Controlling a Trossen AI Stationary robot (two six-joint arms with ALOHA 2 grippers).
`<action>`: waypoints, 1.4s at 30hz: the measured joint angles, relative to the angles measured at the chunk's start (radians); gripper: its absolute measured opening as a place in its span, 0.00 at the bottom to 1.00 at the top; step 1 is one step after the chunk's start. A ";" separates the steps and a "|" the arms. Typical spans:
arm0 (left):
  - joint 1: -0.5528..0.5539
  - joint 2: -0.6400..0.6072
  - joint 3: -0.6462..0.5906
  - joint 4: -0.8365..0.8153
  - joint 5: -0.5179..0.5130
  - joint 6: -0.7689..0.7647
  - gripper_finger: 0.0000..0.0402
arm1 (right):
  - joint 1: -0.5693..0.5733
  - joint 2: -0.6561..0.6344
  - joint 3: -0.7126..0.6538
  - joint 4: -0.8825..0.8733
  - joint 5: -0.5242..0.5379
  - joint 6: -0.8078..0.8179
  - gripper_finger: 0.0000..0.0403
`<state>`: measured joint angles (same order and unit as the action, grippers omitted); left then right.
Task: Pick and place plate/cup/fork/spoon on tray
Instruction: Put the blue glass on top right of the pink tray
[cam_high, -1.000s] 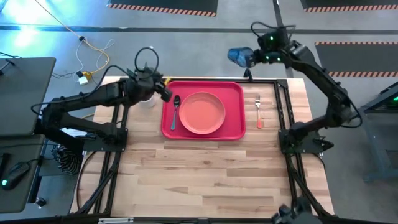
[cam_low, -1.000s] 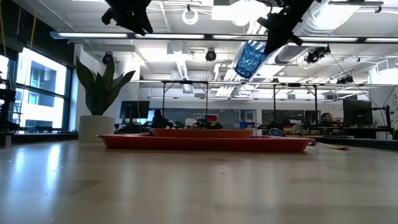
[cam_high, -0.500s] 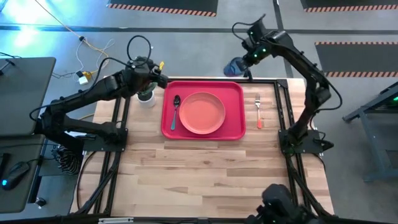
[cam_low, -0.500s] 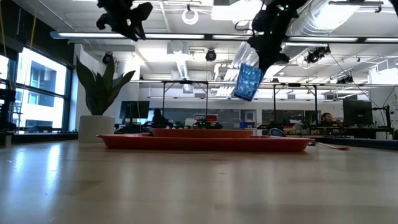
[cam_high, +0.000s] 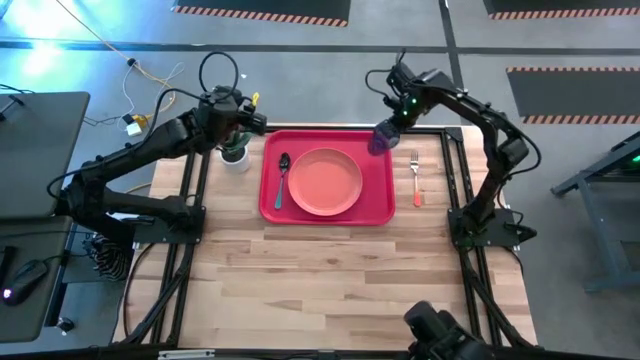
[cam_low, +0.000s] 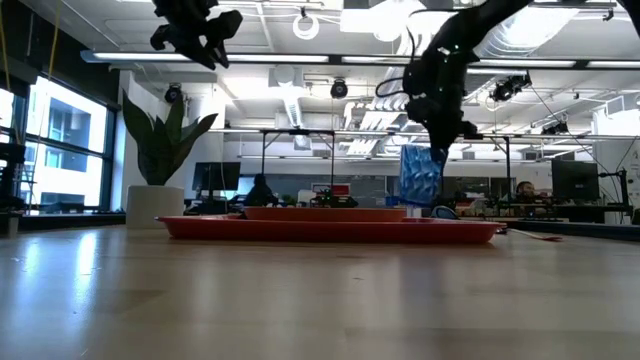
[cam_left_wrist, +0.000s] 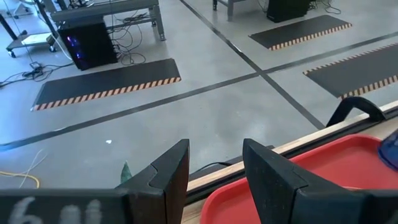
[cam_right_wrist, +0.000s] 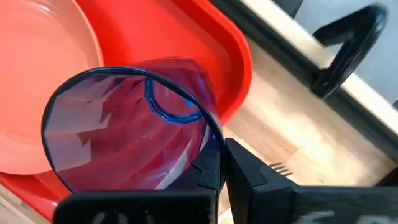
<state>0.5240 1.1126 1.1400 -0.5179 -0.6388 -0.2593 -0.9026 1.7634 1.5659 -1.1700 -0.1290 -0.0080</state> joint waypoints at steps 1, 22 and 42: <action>0.002 0.000 0.000 0.000 0.000 0.000 0.35 | 0.002 0.000 -0.014 0.005 -0.003 0.002 0.00; 0.013 0.000 0.000 0.000 0.002 -0.026 0.35 | 0.061 0.065 -0.062 0.074 0.009 0.008 0.00; 0.013 0.000 0.000 -0.001 0.003 0.001 0.35 | 0.061 0.065 -0.062 0.082 0.012 0.008 0.00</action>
<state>0.5365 1.1126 1.1400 -0.5186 -0.6360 -0.2588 -0.8413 1.8282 1.5040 -1.0878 -0.1165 -0.0002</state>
